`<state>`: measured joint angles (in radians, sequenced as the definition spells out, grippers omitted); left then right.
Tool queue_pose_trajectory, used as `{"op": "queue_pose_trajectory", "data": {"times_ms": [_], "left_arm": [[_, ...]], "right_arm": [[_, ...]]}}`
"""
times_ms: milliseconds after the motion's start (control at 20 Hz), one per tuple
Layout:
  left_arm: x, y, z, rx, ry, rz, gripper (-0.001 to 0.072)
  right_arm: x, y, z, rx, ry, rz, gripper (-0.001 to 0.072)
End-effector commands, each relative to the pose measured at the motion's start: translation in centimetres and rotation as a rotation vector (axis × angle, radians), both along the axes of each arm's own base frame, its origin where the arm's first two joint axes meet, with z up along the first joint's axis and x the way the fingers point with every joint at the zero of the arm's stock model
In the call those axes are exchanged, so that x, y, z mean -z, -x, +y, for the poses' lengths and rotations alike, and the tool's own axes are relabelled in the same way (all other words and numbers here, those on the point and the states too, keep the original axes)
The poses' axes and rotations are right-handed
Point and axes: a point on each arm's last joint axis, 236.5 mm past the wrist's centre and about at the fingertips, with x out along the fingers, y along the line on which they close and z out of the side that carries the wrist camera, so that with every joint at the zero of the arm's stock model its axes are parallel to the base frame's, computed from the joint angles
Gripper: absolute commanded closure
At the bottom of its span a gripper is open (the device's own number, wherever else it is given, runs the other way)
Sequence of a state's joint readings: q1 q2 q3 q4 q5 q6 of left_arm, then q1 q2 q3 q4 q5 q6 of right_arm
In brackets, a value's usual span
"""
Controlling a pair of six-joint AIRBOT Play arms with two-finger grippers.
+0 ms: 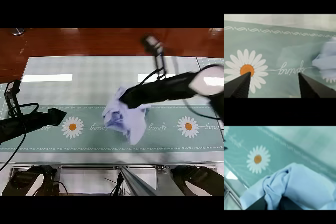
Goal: Fold the shirts.
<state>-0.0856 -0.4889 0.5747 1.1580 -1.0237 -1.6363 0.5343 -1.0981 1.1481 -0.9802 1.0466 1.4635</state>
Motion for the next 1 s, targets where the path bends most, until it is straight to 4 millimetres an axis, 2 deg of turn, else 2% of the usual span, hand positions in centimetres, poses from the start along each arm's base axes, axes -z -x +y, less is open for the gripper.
{"op": "queue_pose_trajectory", "data": {"times_ms": [0, 50, 100, 150, 250, 350, 400, 500, 550, 600, 650, 700, 800, 950], "left_arm": [[0.0, -0.1, 0.0, -0.001, 0.001, -0.002, 0.0005], [0.0, -0.1, 0.0, -0.001, 0.002, -0.001, 0.0005], [-0.1, 0.0, -0.2, 0.001, 0.011, 0.0, 0.0005], [-0.2, 0.1, -0.6, 0.004, 0.033, 0.005, 0.0005], [-0.4, 0.6, -1.5, 0.018, 0.075, 0.028, 0.0005], [0.4, 2.2, -1.9, 0.055, 0.071, 0.096, 0.0005], [1.2, 3.5, -1.9, 0.086, 0.05, 0.145, 0.0005], [3.6, 6.7, -1.6, 0.131, 0.015, 0.302, 0.0005], [5.0, 7.9, -2.1, 0.143, 0.037, 0.375, 0.0005], [6.4, 8.7, -2.9, 0.143, 0.08, 0.428, 0.0005], [7.9, 8.7, -4.2, 0.121, 0.151, 0.457, 0.0005], [9.1, 8.3, -5.5, 0.091, 0.226, 0.466, 0.0005], [11.1, 7.2, -7.8, 0.041, 0.346, 0.461, 0.0005], [11.0, 3.8, -10.4, 0.014, 0.443, 0.35, 0.0005]], "right_arm": [[6.3, 2.8, 5.7, -0.019, -0.073, 0.22, 0.0495], [5.8, 3.3, 7.2, -0.077, -0.131, 0.23, 0.0252], [5.1, 2.9, 7.5, -0.101, -0.172, 0.227, 0.0079], [4.3, 1.5, 6.5, -0.079, -0.181, 0.217, 0.0086], [2.2, -2.3, 1.5, 0.0, -0.178, 0.188, 0.0086], [1.6, -6.3, -7.8, 0.184, -0.095, 0.149, 0.0088], [2.3, -7.3, -13.9, 0.305, 0.001, 0.142, 0.0088], [4.1, -6.8, -25.1, 0.565, 0.164, 0.156, 0.0096], [5.1, -5.9, -28.9, 0.685, 0.186, 0.178, 0.0096], [6.2, -4.9, -31.4, 0.799, 0.157, 0.201, 0.0096], [7.5, -4.0, -32.4, 0.874, 0.103, 0.225, 0.0096], [8.7, -3.2, -32.3, 0.91, 0.052, 0.253, 0.0096], [11.2, -1.7, -30.1, 0.883, -0.021, 0.306, 0.0096], [14.0, 0.1, -27.3, 0.815, -0.041, 0.374, 0.0096]]}}
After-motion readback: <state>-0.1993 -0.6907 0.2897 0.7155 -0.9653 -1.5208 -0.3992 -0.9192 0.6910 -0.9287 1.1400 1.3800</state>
